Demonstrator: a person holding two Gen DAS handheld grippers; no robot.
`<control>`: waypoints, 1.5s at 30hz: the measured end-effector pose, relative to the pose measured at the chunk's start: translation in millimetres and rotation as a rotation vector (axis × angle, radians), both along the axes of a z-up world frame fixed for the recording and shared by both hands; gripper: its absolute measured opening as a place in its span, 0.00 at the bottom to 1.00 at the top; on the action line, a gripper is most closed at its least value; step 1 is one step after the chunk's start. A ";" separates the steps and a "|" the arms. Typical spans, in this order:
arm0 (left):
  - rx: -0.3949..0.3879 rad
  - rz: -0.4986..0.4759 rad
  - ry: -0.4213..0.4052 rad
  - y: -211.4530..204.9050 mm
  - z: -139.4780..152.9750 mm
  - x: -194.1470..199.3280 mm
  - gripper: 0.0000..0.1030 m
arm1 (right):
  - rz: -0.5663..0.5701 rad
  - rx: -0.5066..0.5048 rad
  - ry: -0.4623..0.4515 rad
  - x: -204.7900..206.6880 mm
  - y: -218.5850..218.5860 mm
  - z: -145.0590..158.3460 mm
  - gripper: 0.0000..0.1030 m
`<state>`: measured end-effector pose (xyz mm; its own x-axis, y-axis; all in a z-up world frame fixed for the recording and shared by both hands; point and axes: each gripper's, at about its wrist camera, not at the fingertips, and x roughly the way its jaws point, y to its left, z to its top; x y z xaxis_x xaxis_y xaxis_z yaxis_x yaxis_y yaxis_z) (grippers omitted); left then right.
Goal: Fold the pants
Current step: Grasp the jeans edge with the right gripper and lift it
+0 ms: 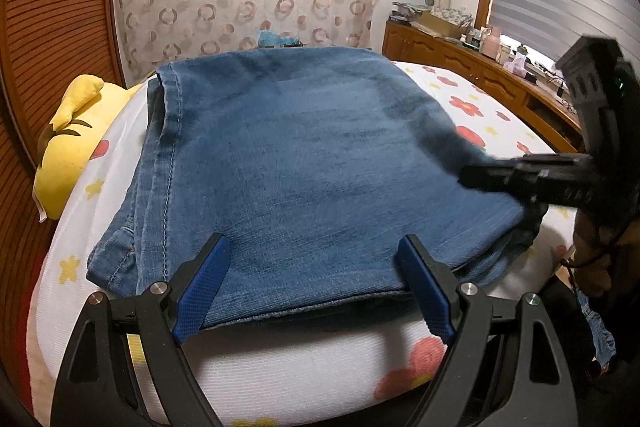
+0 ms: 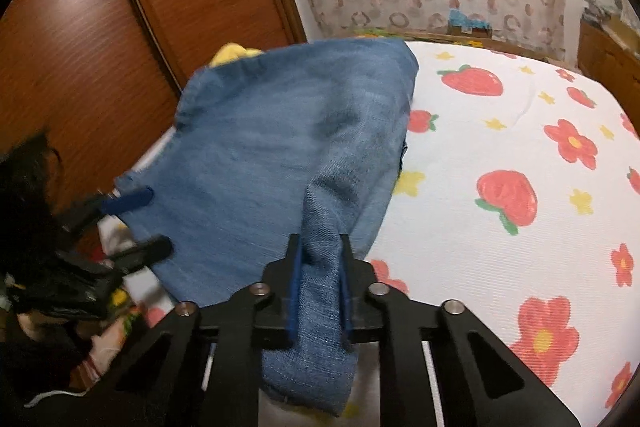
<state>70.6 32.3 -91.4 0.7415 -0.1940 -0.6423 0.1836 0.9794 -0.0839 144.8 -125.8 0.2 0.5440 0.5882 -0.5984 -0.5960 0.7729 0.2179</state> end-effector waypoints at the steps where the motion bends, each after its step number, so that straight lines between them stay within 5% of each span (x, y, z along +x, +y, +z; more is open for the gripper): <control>1: -0.003 -0.001 -0.001 0.2 -0.2 0.0 0.84 | 0.005 0.022 -0.005 -0.8 -2.1 4.0 0.11; 11: -0.077 0.005 -0.001 16.4 6.6 -9.6 0.84 | 0.082 0.068 -0.112 -18.5 11.8 55.2 0.09; 21: -0.109 0.095 -0.069 63.5 29.0 -35.9 0.84 | 0.198 0.053 -0.181 -20.3 70.5 85.2 0.07; 33: -0.110 0.256 -0.110 137.6 34.1 -60.4 0.84 | 0.364 -0.005 -0.149 -3.9 160.0 71.2 0.07; 42: -0.115 0.286 -0.112 151.5 33.3 -64.7 0.84 | 0.414 -0.007 0.036 30.2 189.8 23.3 0.07; 45: -0.112 0.278 -0.114 150.3 35.0 -63.0 0.84 | 0.412 -0.010 0.014 27.8 188.3 30.9 0.21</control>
